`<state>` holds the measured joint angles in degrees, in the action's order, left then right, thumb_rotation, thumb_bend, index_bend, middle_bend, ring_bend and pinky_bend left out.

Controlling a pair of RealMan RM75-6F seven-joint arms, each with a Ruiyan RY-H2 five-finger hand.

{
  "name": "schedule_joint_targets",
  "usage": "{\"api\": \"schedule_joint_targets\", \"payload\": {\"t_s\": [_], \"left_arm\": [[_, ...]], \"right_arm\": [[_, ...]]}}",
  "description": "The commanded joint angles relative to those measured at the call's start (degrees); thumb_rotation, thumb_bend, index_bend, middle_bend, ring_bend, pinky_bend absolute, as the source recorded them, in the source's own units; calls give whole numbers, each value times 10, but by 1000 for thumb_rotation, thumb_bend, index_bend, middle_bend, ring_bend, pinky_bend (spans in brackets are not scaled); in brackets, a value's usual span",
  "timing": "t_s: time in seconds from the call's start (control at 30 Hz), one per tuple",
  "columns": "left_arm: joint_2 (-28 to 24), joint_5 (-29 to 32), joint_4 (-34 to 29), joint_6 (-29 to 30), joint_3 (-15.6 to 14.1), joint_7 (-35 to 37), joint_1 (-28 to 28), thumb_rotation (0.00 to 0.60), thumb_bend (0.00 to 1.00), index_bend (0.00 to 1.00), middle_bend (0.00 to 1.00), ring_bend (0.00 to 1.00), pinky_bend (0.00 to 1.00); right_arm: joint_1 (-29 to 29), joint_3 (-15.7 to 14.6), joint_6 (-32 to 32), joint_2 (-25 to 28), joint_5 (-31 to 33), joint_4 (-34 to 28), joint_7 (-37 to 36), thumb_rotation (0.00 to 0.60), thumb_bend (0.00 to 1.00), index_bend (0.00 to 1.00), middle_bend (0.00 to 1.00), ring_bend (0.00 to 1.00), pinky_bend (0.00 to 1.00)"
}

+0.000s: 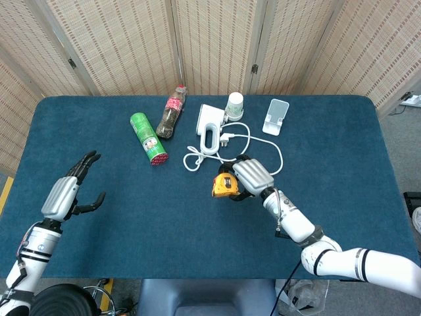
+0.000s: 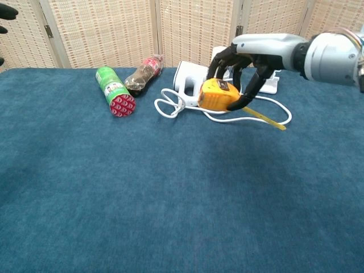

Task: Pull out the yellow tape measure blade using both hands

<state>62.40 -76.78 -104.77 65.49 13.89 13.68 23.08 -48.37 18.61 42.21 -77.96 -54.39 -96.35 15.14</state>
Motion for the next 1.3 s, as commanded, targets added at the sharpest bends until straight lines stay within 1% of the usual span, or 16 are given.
{"api": "schedule_joint_targets", "payload": {"t_s": [0.03, 0.13, 0.2, 0.33, 0.43, 0.57, 0.8, 1.07, 1.3], "left_arm": [[11, 37, -25, -29, 19, 15, 27, 600, 434, 0, 46, 90, 130], [21, 68, -40, -47, 29, 11, 45, 600, 435, 0, 46, 87, 124], [34, 87, -46, -42, 37, -2, 54, 600, 435, 0, 46, 93, 117], [63, 122, -56, -30, 41, -51, 71, 600, 435, 0, 46, 96, 91], [80, 149, -62, -30, 44, -77, 84, 600, 435, 0, 29, 66, 82], [94, 186, -69, -35, 46, -104, 99, 600, 435, 0, 0, 1, 47], [116, 237, -73, -30, 48, -138, 118, 600, 435, 0, 0, 0, 38], [147, 291, -72, -13, 45, -195, 141, 600, 435, 0, 0, 0, 34], [177, 329, -65, 9, 56, -229, 162, 600, 435, 0, 0, 0, 32]], "right_arm": [[-46, 14, -10, -6, 56, -10, 29, 600, 228, 493, 479, 487, 143], [-78, 12, -7, -17, 96, -4, 49, 600, 227, 493, 479, 488, 143], [-99, 9, 2, -26, 125, -2, 64, 600, 227, 493, 479, 487, 143], [-132, 7, 23, -39, 183, 3, 87, 600, 228, 493, 479, 486, 143], [-153, 9, 41, -48, 219, 5, 99, 600, 228, 495, 479, 488, 143], [-177, 11, 61, -57, 258, 11, 113, 600, 228, 503, 479, 494, 144], [-204, 16, 73, -73, 295, 29, 116, 600, 227, 504, 479, 496, 144], [-223, 14, 67, -94, 304, 59, 108, 600, 228, 504, 479, 501, 144], [-233, 17, 62, -111, 307, 75, 94, 600, 228, 505, 479, 505, 176]]}}
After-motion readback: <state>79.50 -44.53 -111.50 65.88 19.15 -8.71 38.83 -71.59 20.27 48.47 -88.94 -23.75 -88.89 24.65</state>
